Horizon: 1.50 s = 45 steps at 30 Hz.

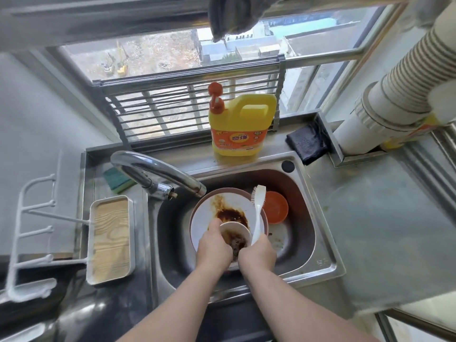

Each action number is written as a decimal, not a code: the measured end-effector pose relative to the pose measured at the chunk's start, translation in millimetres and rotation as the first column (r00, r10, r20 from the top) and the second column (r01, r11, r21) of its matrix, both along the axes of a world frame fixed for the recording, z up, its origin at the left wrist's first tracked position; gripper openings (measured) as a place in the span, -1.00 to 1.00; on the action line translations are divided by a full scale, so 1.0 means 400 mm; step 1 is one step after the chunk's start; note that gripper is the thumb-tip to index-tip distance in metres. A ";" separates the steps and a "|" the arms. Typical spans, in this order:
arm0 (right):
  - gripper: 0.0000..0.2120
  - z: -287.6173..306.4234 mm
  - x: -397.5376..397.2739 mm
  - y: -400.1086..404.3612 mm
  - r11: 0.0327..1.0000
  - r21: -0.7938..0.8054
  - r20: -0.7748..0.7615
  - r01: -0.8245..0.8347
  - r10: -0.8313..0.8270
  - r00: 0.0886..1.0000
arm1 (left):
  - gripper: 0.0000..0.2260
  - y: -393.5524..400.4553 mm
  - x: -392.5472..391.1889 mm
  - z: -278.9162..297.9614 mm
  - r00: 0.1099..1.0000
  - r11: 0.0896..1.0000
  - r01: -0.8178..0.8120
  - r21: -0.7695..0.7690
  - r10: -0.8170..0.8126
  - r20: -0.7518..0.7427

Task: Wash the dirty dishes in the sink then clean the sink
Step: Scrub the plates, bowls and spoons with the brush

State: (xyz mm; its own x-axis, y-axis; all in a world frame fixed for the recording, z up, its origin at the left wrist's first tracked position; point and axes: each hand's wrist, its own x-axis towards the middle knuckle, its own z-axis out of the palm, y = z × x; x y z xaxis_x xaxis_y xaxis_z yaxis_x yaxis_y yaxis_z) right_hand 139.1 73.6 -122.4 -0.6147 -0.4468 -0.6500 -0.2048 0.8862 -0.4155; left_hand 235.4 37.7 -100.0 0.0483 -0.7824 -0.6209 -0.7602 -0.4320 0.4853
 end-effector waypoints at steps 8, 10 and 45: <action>-0.87 0.084 -0.104 0.040 0.974 -0.206 0.534 0.091 0.034 0.845 | -0.41 -0.011 0.189 0.019 0.494 0.749 -0.123 0.651 0.615 -0.614; -0.76 0.111 -0.131 0.057 0.971 -0.240 0.482 0.003 0.117 0.869 | -0.42 0.003 0.208 0.002 0.460 0.738 -0.154 0.657 0.642 -0.614; -0.77 0.203 -0.355 0.182 0.847 -0.357 0.368 -0.393 0.515 0.775 | -0.47 0.135 0.104 0.025 0.996 0.928 -0.090 -0.362 0.075 -0.055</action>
State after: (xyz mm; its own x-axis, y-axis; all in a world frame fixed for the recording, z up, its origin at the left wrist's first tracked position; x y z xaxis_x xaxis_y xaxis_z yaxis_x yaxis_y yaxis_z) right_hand -2.7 146.4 -41.3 0.0215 -0.7807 -0.6245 -0.3013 0.5906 -0.7486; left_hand 277.1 91.6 -90.2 0.1039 -0.9492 -0.2970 -0.7062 -0.2806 0.6500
